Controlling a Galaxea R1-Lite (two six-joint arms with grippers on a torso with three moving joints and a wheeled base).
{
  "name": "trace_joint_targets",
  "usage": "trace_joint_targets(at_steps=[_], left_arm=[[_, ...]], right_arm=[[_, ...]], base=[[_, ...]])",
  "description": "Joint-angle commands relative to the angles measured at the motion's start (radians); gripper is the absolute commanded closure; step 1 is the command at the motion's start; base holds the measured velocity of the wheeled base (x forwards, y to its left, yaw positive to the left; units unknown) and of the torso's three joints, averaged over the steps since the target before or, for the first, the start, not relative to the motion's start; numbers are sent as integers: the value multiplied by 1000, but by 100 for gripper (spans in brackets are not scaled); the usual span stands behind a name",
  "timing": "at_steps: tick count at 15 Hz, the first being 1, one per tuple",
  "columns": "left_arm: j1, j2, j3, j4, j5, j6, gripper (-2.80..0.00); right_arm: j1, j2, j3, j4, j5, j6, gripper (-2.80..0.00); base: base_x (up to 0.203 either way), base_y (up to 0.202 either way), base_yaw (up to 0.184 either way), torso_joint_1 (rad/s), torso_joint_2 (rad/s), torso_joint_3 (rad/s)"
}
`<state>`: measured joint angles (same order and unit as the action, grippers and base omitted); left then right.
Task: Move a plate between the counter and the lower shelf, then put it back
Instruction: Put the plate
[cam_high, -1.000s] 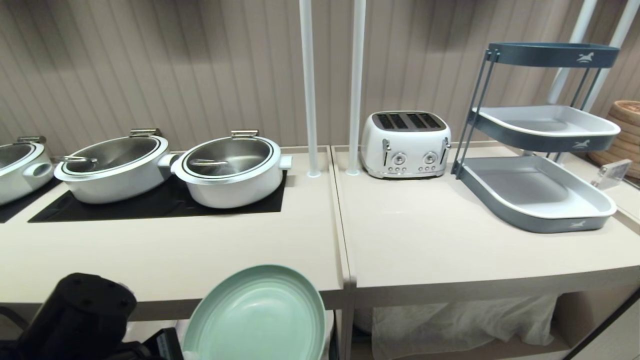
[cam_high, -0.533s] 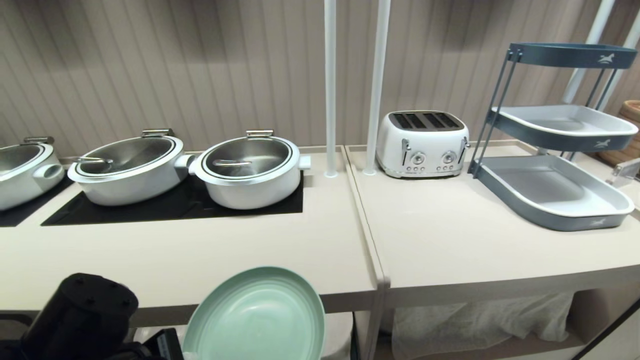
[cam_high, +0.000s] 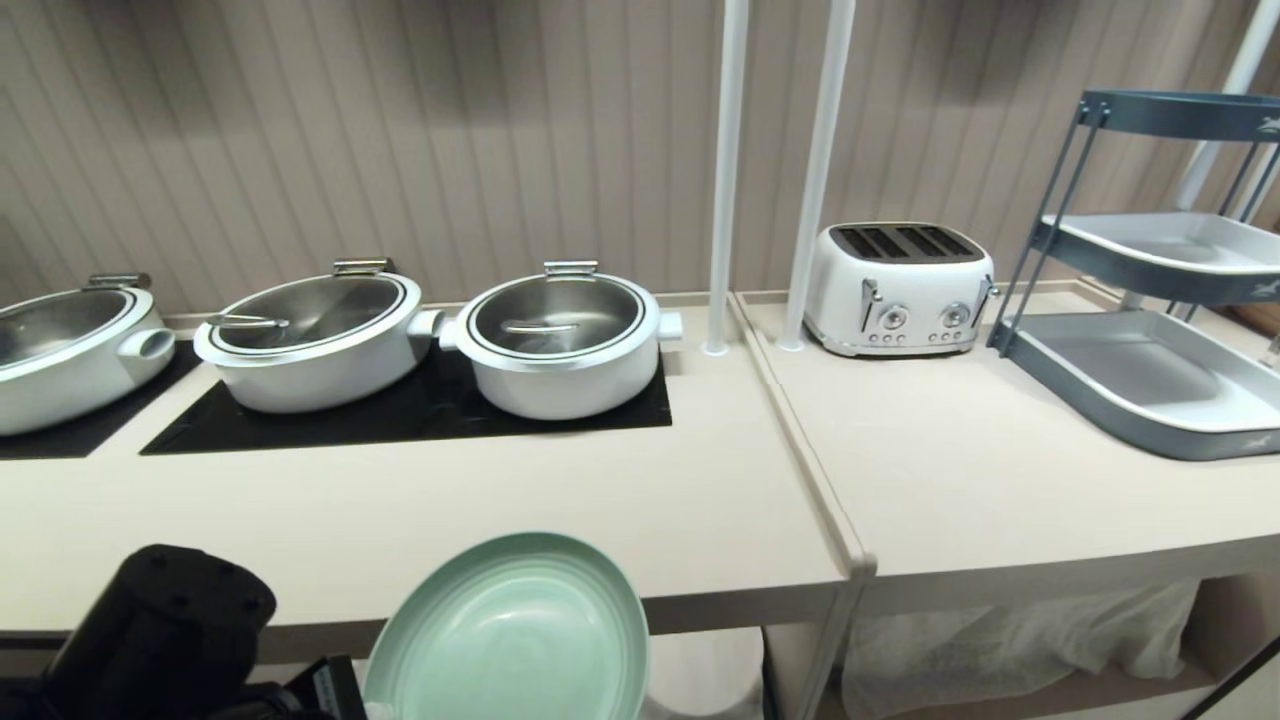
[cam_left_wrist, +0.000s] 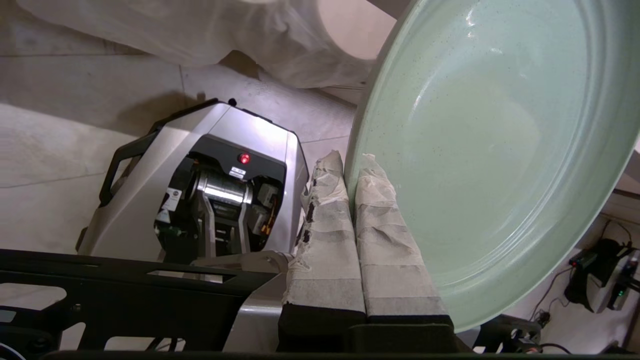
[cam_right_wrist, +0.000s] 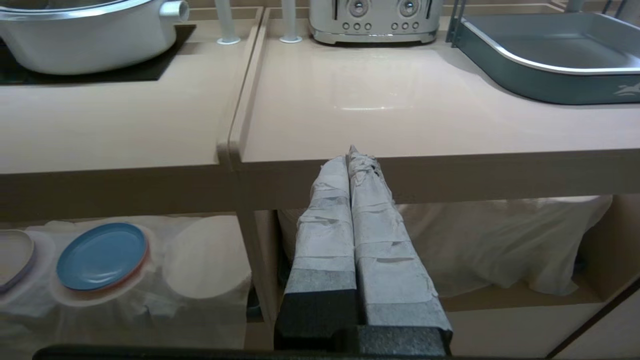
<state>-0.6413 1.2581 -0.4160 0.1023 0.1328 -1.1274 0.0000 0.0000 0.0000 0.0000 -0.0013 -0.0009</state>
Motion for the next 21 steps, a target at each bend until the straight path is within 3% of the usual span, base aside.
trace_joint_targets(at_steps=[1,21], left_arm=[[0,4,-1,0,1,-6,0],[0,3,-1,0,4,-6,0]], right_arm=[[0,0,0,0,0,-1,0],[0,0,0,0,0,-1,0]], base=[[0,193,0,2,2,2],[0,196,-1,2,2,2]])
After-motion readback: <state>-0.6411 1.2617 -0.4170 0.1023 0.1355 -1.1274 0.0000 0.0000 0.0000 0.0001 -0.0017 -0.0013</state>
